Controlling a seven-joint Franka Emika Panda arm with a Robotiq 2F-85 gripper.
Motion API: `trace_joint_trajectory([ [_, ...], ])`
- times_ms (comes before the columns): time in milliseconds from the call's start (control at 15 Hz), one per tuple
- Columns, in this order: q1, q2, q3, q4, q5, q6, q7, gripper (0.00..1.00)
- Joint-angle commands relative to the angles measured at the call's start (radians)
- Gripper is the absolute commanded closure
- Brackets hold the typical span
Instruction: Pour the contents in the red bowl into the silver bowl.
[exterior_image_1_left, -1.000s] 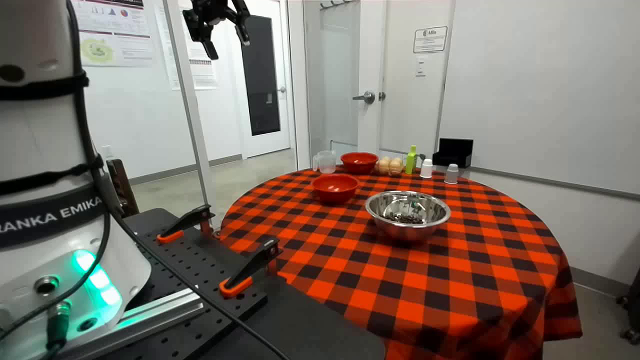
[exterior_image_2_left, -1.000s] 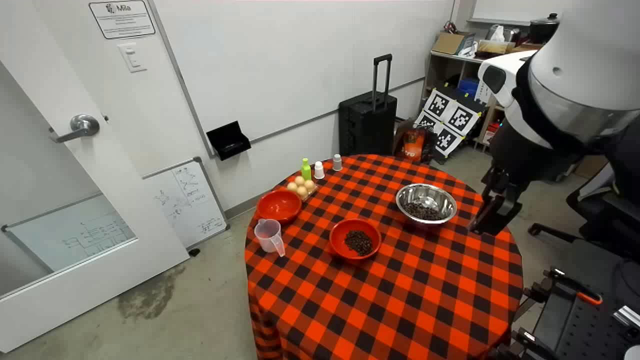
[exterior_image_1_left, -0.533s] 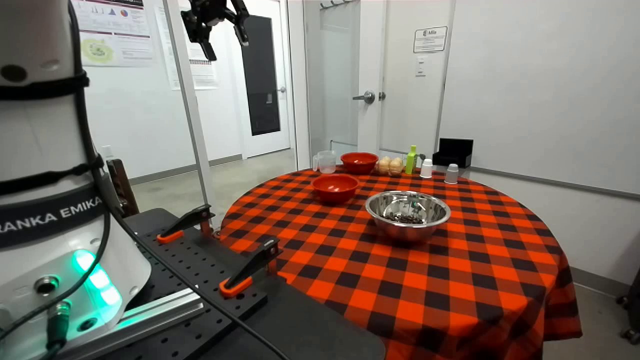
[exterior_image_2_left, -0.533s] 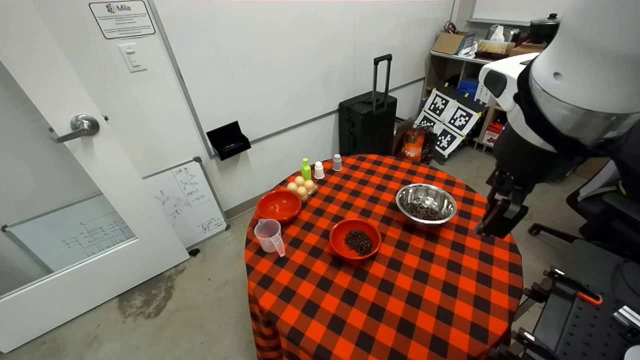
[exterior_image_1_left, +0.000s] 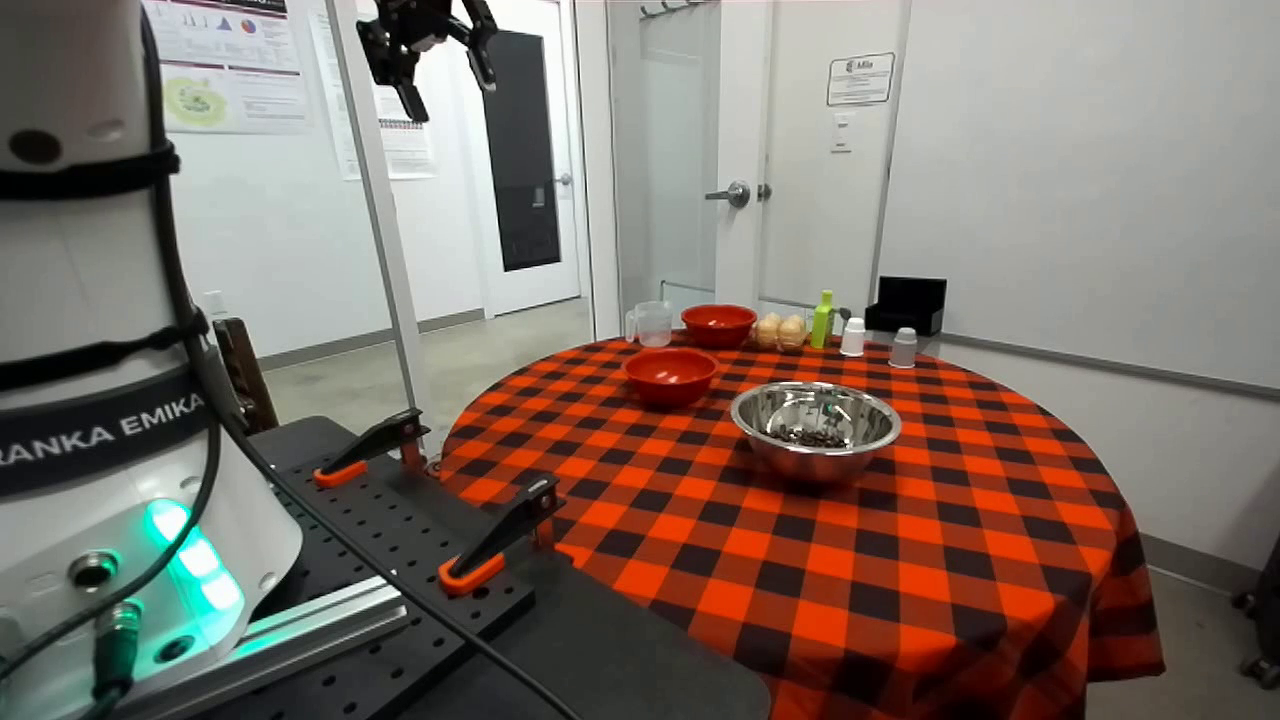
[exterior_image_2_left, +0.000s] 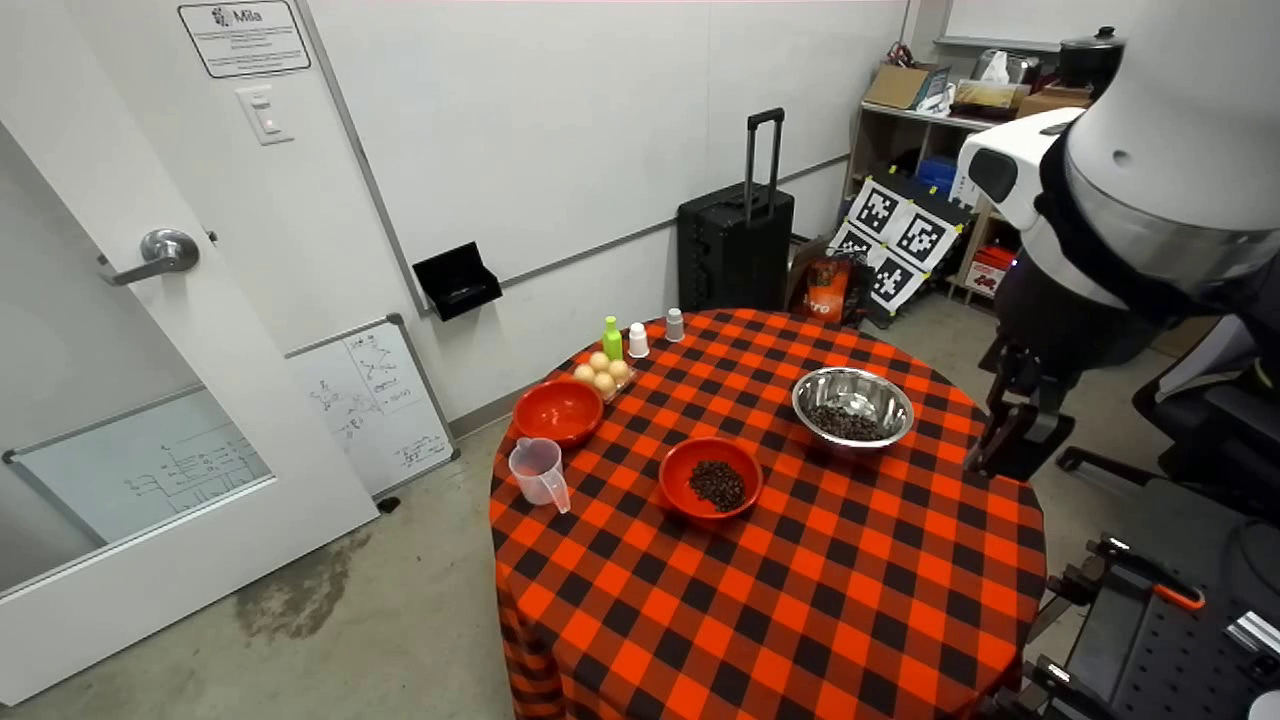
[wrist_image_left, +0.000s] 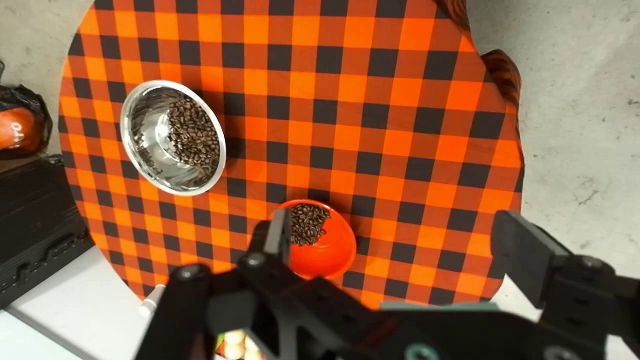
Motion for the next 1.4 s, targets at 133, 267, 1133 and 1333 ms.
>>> trace_joint_trajectory([
  [133,0.015,0.003,-0.014,0.002,-0.01,-0.003,0.008,0.0],
  [267,0.02,0.008,-0.018,0.011,-0.01,-0.047,-0.015,0.0],
  [1133,-0.056,0.224,-0.054,0.067,-0.076,0.095,0.008,0.0],
  [1333,-0.059,0.279,-0.028,0.088,-0.126,0.114,0.037,0.0],
])
